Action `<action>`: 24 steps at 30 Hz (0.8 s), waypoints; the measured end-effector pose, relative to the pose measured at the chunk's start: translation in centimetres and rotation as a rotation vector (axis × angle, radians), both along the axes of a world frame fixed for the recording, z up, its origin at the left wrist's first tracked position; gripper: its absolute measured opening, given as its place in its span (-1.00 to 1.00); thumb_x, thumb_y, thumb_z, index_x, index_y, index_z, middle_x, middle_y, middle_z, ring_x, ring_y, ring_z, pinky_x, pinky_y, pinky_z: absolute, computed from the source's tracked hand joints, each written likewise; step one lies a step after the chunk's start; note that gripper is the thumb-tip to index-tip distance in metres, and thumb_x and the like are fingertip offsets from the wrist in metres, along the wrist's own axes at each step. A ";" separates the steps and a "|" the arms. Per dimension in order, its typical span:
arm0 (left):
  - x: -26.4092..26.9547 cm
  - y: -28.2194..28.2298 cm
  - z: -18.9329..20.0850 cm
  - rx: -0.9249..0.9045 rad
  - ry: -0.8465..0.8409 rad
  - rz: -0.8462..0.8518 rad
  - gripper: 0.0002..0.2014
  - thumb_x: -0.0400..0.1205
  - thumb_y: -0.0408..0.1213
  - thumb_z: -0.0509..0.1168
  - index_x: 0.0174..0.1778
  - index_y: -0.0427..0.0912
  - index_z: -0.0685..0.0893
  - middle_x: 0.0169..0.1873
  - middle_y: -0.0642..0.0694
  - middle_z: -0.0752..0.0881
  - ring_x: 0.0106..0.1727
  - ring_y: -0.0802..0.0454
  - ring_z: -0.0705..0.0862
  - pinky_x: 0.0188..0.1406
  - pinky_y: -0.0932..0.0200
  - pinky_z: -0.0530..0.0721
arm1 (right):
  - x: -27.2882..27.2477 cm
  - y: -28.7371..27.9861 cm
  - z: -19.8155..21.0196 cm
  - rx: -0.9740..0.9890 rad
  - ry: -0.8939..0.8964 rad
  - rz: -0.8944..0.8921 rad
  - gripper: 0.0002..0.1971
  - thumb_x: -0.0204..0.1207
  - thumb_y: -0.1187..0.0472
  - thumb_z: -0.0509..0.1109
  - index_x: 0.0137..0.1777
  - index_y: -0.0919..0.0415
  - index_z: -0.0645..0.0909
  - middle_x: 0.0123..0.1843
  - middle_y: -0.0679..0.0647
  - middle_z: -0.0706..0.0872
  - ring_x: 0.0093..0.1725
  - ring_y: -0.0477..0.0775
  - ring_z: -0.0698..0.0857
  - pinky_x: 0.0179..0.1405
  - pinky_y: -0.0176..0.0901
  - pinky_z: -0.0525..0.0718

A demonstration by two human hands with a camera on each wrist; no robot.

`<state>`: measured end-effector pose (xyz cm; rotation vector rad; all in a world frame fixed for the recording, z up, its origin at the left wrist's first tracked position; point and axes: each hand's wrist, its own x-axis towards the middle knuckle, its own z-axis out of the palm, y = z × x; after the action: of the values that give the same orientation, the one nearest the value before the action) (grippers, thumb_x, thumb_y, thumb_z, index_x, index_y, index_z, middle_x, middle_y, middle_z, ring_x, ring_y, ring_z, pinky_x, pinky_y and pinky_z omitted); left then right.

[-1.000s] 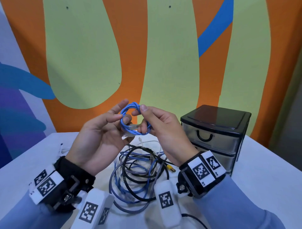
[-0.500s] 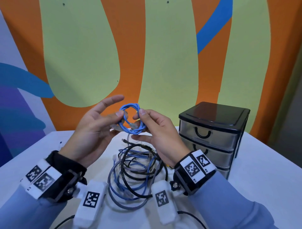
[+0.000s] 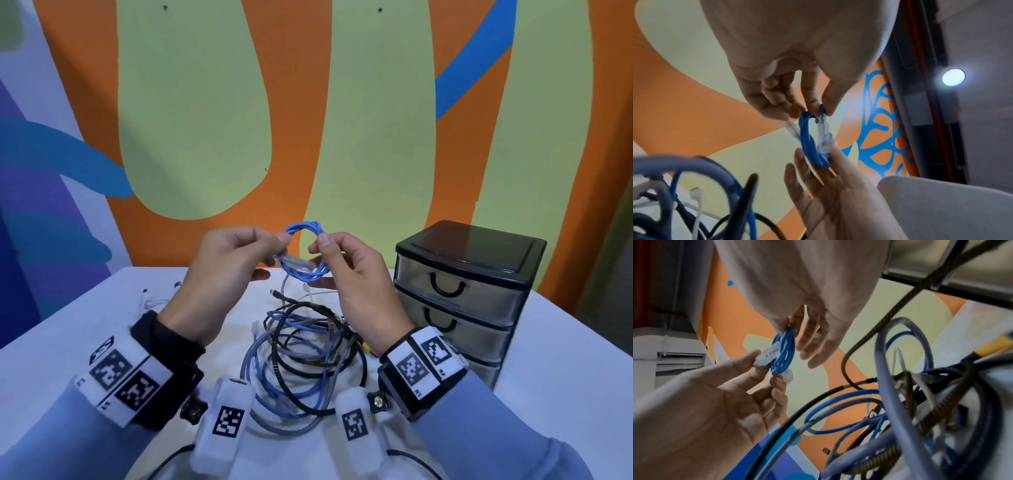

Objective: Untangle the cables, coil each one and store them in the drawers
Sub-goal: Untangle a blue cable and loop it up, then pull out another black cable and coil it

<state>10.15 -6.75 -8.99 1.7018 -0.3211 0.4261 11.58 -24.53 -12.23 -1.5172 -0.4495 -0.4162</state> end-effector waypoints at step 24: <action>2.3 5.1 0.3 0.161 -0.205 0.160 -0.96 0.68 -0.21 0.57 -0.02 -0.07 0.87 -0.23 -0.05 0.87 -0.40 0.23 0.67 -0.25 0.20 0.58 | -0.6 -0.4 -0.3 -0.426 0.123 0.116 -0.53 0.59 -0.32 0.42 0.34 -0.05 0.74 0.11 -0.10 0.84 0.16 -0.25 0.76 0.24 -0.26 0.61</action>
<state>12.48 -1.68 -8.70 1.8518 -0.3771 0.7116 11.02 -24.90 -12.53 -1.9049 -0.5495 -0.1378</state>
